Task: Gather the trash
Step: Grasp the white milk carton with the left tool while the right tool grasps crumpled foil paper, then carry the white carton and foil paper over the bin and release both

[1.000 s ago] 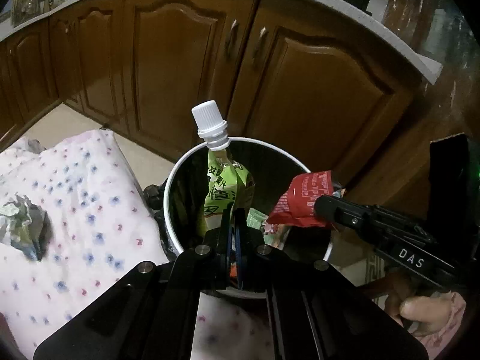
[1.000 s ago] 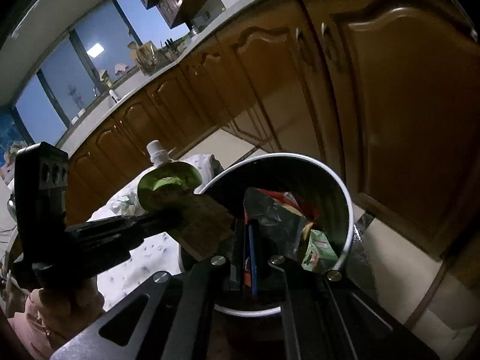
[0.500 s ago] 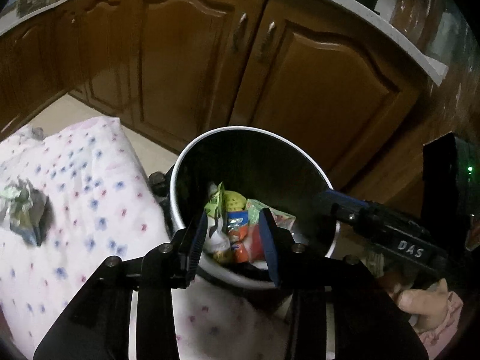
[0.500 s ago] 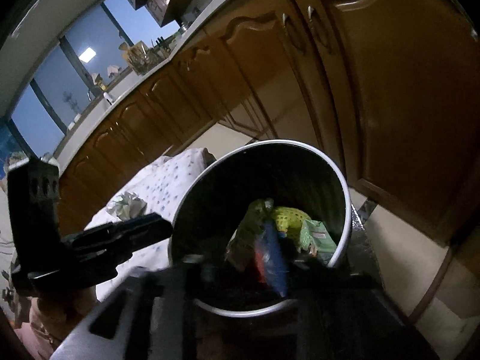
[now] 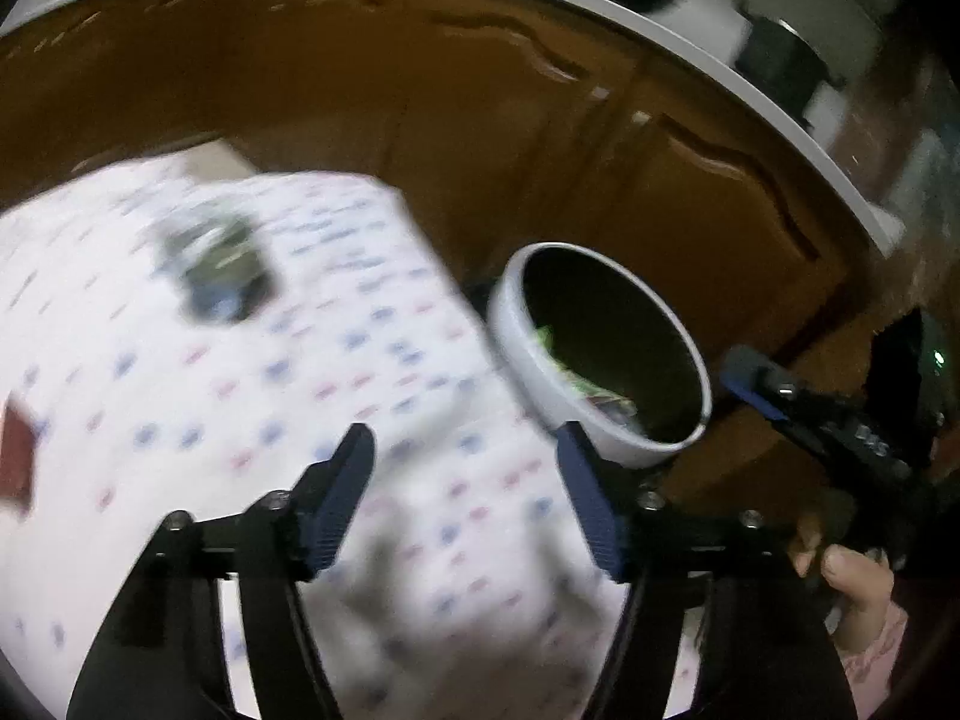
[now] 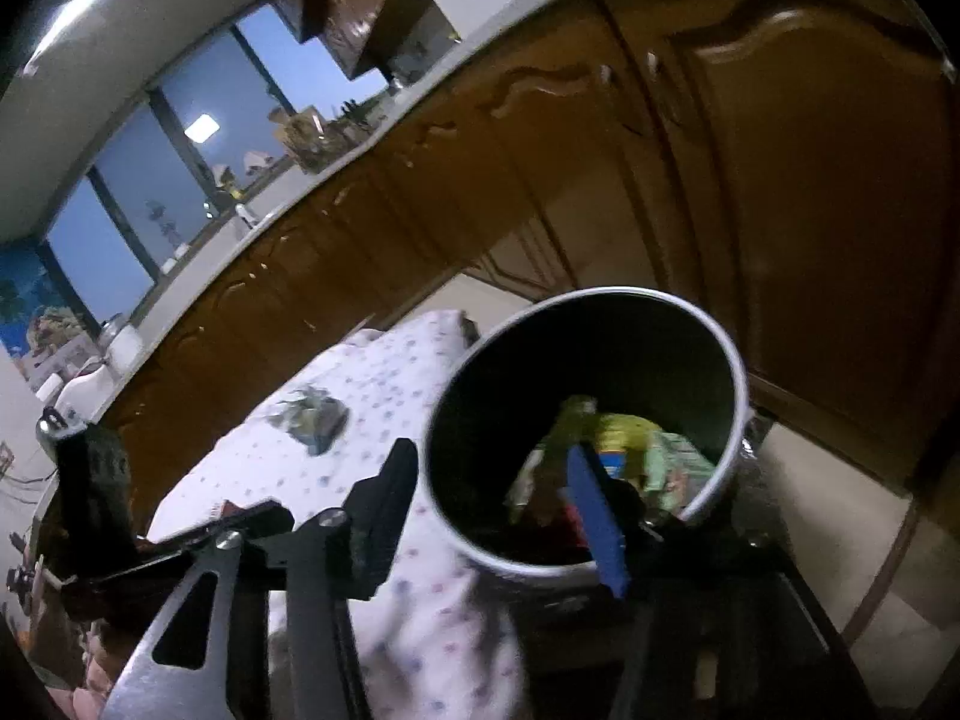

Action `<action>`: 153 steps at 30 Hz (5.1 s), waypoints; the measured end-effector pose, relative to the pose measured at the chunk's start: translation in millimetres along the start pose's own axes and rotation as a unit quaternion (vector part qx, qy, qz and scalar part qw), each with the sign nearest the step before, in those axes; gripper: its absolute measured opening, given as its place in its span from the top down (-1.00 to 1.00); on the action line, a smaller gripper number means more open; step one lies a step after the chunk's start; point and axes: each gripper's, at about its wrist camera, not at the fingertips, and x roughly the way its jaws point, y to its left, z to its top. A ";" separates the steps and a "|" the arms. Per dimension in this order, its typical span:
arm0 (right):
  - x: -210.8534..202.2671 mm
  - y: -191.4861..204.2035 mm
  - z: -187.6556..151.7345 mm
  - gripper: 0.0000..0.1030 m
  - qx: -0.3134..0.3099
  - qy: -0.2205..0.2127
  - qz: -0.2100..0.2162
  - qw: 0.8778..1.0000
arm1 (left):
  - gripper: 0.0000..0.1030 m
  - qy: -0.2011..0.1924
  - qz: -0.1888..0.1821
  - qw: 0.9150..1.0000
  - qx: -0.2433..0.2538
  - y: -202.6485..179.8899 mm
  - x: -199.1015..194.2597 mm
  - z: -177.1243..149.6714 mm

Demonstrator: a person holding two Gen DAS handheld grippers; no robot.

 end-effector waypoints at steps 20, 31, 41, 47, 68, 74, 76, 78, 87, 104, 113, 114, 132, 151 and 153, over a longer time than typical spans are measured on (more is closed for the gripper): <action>40.9 96.9 -29.4 -0.58 -0.058 0.046 0.081 0.994 | -0.79 -0.054 0.120 0.960 -0.247 179.9 -98.2 -50.1; 74.5 124.6 -26.0 -0.58 -0.083 0.075 0.092 0.989 | -0.79 -0.056 0.126 0.943 -0.303 222.2 -83.0 -14.4; 143.3 152.3 -8.9 -0.58 -0.103 0.105 0.092 0.985 | -0.22 -0.027 0.195 0.956 -0.216 227.6 -38.5 31.0; 186.4 157.3 -3.2 -0.58 -0.101 0.114 0.076 0.985 | 0.12 -0.010 0.156 0.977 -0.143 210.3 -27.0 23.6; 169.5 167.9 -9.4 0.95 -0.123 0.100 0.077 0.984 | 0.14 -0.019 0.122 0.983 -0.133 187.0 -51.5 -7.1; 119.6 154.7 -18.7 0.95 -0.103 0.074 0.088 0.988 | 0.14 -0.038 0.100 0.987 -0.117 162.3 -67.1 -6.3; 104.2 148.6 -23.0 0.95 -0.095 0.065 0.088 0.989 | 0.14 -0.040 0.093 0.990 -0.102 147.2 -68.3 -7.4; 90.4 142.0 -27.1 0.95 -0.089 0.058 0.085 0.991 | 0.14 -0.037 0.086 0.992 -0.088 133.0 -67.5 -9.1; 32.8 99.4 -37.8 0.95 -0.051 0.026 0.066 0.996 | 0.14 -0.018 0.050 0.998 -0.019 58.5 -55.8 -18.7; -30.3 33.4 -34.1 0.95 -0.012 -0.026 0.027 0.999 | 0.14 -0.005 0.017 0.998 0.060 -33.5 -26.4 -7.6; -44.2 10.4 -18.6 0.95 -0.003 -0.046 0.003 0.999 | 0.14 -0.007 0.009 0.996 0.084 -62.5 -10.8 7.8; -44.8 8.1 -16.6 0.95 -0.002 -0.048 0.001 0.999 | 0.14 -0.008 0.008 0.996 0.085 -65.0 -9.0 10.0; -42.6 -16.7 4.8 0.95 0.002 -0.055 -0.028 0.998 | 0.14 -0.006 -0.001 0.994 0.107 -111.3 33.8 49.5; -29.0 -38.1 9.5 0.95 0.012 -0.036 -0.050 0.998 | 0.14 0.007 -0.005 0.994 0.112 -127.3 67.9 65.7; -26.4 -38.5 9.7 0.95 0.013 -0.033 -0.050 0.998 | 0.14 0.010 -0.005 0.994 0.111 -128.7 71.2 66.9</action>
